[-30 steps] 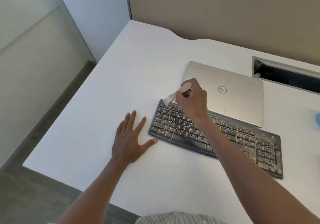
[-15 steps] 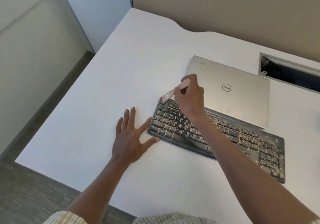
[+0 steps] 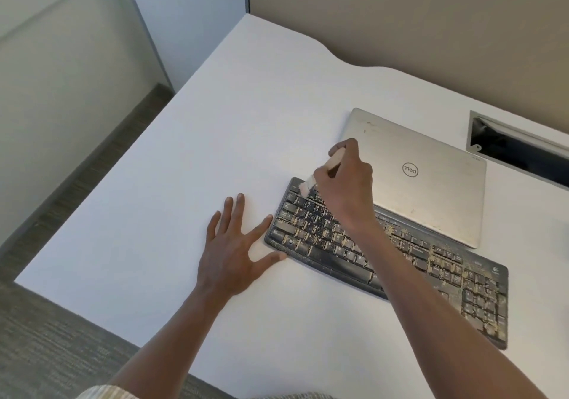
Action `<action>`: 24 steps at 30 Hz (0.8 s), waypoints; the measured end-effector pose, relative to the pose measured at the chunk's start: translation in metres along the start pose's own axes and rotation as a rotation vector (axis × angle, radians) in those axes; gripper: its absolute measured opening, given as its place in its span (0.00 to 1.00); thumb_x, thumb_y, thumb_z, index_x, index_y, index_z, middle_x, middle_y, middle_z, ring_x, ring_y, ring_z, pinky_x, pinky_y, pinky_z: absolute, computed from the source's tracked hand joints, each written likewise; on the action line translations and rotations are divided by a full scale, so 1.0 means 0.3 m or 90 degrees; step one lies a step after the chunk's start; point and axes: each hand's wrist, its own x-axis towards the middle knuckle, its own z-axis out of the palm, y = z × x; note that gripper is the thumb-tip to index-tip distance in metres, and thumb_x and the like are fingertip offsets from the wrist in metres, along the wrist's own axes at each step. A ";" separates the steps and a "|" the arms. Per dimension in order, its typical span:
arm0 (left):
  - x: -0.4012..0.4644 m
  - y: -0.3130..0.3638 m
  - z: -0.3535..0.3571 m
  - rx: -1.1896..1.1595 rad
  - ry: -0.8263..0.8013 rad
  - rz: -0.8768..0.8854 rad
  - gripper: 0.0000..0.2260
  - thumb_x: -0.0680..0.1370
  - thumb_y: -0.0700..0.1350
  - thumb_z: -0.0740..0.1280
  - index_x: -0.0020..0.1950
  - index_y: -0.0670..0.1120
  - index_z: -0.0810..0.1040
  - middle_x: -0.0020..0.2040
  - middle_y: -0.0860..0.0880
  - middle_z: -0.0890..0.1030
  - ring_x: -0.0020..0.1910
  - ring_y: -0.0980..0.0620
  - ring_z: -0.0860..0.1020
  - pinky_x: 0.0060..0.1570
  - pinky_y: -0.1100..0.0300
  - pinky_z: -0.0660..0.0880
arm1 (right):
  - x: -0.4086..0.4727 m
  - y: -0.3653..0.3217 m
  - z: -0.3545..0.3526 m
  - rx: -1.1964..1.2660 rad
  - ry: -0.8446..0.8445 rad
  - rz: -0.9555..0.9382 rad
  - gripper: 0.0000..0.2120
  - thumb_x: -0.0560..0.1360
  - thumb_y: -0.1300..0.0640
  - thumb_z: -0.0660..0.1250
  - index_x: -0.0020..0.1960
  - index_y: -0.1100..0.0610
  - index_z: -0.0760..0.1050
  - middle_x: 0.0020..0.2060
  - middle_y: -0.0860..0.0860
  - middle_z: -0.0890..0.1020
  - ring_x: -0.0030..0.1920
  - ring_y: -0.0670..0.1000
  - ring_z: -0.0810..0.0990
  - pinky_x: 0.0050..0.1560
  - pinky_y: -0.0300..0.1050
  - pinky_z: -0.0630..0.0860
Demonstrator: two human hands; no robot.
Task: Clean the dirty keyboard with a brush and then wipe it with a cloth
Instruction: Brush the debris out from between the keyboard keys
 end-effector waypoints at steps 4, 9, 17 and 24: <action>-0.005 0.000 0.000 -0.003 0.001 0.002 0.35 0.76 0.77 0.51 0.76 0.60 0.70 0.83 0.41 0.50 0.83 0.41 0.46 0.78 0.40 0.54 | 0.012 -0.022 0.005 0.052 -0.061 -0.039 0.09 0.78 0.62 0.64 0.56 0.56 0.68 0.35 0.51 0.78 0.29 0.44 0.77 0.26 0.36 0.72; -0.003 -0.002 0.001 -0.008 0.006 0.001 0.35 0.76 0.77 0.51 0.76 0.60 0.70 0.83 0.41 0.50 0.83 0.41 0.47 0.78 0.40 0.54 | 0.018 -0.018 -0.040 -0.024 -0.172 -0.117 0.08 0.79 0.64 0.61 0.56 0.56 0.67 0.30 0.51 0.76 0.24 0.41 0.72 0.24 0.34 0.65; -0.004 0.003 -0.008 -0.013 -0.007 -0.007 0.36 0.75 0.78 0.49 0.76 0.60 0.69 0.83 0.41 0.49 0.83 0.42 0.45 0.79 0.41 0.52 | 0.007 -0.020 -0.072 -0.106 -0.258 -0.204 0.08 0.78 0.65 0.62 0.55 0.56 0.69 0.28 0.47 0.74 0.23 0.42 0.69 0.25 0.34 0.64; -0.005 0.005 -0.011 -0.029 0.004 -0.007 0.36 0.75 0.78 0.50 0.76 0.60 0.70 0.83 0.41 0.50 0.83 0.42 0.47 0.78 0.41 0.53 | 0.018 -0.038 -0.056 -0.090 -0.272 -0.241 0.08 0.78 0.68 0.62 0.54 0.58 0.69 0.30 0.47 0.75 0.27 0.38 0.73 0.26 0.32 0.63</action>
